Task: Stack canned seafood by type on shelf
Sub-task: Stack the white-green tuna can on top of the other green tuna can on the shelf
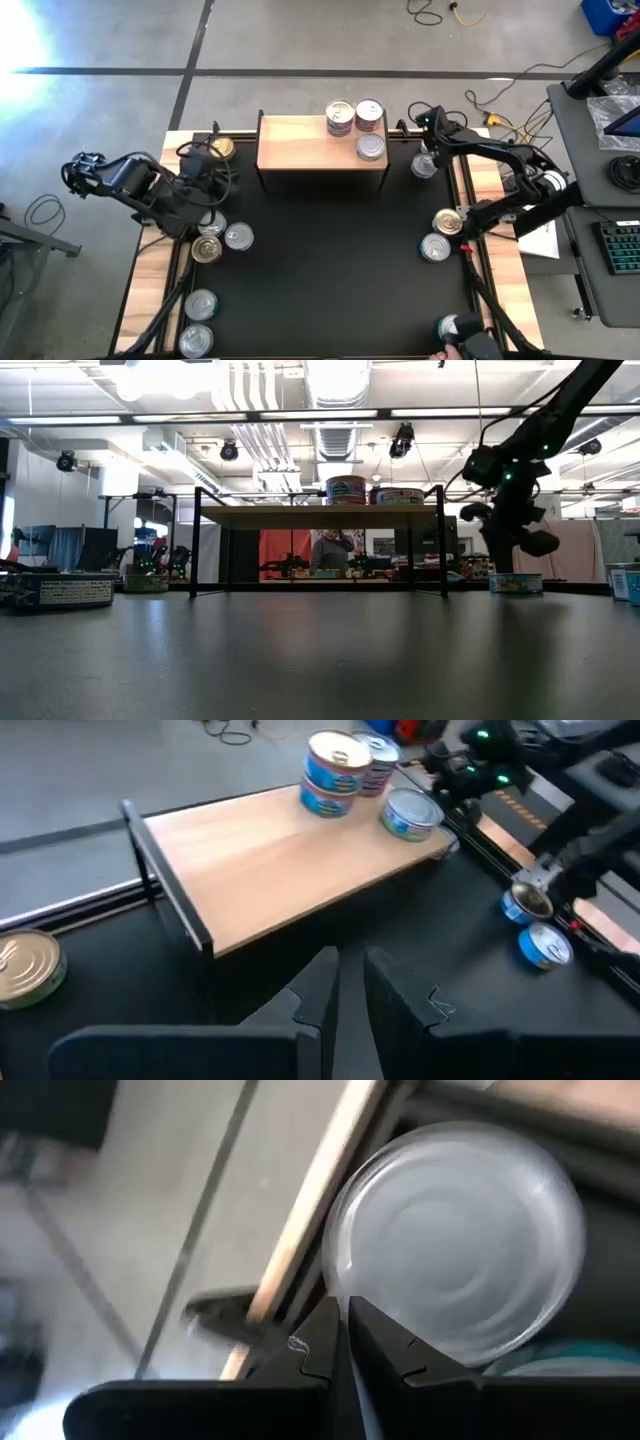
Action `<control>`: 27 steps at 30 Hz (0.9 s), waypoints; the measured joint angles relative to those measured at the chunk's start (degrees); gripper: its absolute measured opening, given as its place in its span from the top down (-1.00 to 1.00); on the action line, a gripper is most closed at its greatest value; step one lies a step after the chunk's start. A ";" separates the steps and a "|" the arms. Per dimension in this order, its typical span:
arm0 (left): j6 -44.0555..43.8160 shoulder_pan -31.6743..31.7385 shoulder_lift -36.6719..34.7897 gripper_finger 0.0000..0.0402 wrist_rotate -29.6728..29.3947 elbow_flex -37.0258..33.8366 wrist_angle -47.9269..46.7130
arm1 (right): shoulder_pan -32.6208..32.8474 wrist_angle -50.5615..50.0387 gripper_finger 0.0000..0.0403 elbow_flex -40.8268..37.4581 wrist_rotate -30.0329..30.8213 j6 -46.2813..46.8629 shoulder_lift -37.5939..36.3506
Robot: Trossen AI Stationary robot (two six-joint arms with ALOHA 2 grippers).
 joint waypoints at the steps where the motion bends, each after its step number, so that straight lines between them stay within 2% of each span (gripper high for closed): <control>1: 0.67 0.01 0.13 0.82 0.02 0.30 0.00 | 0.00 -0.86 0.91 0.11 1.55 0.88 0.26; 4: 1.50 0.02 0.30 0.82 0.27 1.07 0.00 | 0.14 -0.86 0.94 0.97 4.22 2.89 1.25; 6: 1.56 0.06 0.28 0.82 2.76 1.57 0.01 | 0.26 -1.90 0.95 1.46 4.93 3.70 1.83; 13: 4.74 0.17 0.28 0.82 10.25 1.94 0.05 | 0.26 -7.95 0.96 5.54 3.60 2.21 6.30; 20: 5.65 0.17 0.17 0.82 9.33 1.94 -0.11 | 0.97 -11.48 0.96 7.88 3.23 4.24 10.59; 27: 5.65 0.30 -0.86 0.82 8.54 1.94 -0.63 | 1.04 -15.00 0.96 7.93 1.07 5.34 10.46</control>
